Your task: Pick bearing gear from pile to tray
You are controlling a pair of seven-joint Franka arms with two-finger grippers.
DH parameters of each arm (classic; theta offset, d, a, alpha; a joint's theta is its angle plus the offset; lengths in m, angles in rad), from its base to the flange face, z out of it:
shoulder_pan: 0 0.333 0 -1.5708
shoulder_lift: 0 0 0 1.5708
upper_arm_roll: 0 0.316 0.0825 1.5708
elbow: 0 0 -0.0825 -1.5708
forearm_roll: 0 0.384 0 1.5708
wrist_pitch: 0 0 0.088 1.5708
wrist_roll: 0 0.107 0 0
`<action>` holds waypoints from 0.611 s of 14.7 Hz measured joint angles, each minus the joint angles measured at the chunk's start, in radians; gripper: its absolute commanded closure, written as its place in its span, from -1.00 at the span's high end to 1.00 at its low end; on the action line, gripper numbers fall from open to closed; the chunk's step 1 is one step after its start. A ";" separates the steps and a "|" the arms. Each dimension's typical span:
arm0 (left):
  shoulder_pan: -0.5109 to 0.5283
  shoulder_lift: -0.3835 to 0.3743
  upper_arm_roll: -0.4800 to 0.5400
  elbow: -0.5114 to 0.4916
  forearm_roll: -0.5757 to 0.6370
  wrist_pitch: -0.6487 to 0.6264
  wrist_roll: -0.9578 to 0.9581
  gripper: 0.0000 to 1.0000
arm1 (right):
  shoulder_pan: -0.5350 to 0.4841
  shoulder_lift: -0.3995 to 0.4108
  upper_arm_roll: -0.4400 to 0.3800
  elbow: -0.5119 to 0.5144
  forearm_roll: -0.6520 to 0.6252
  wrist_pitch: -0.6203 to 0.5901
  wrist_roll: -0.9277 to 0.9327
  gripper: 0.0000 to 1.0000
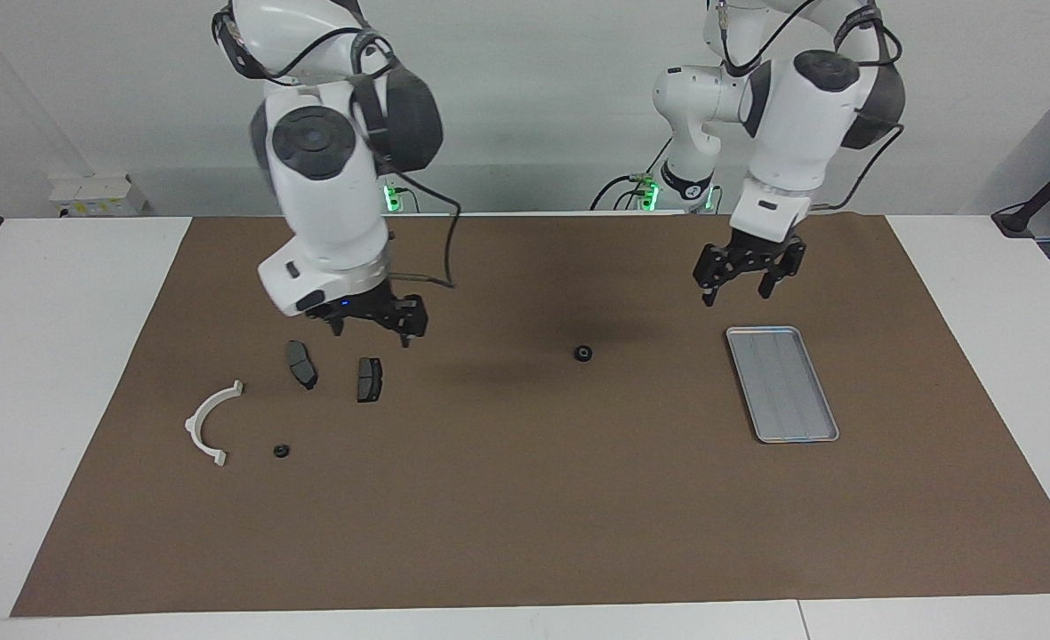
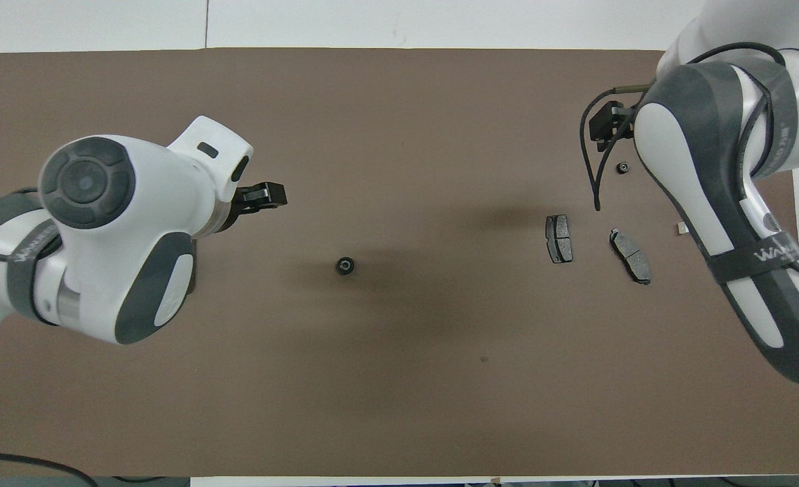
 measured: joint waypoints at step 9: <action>-0.116 0.276 0.004 0.053 0.030 0.157 -0.189 0.97 | -0.102 -0.039 -0.002 -0.424 -0.015 0.509 -0.056 1.00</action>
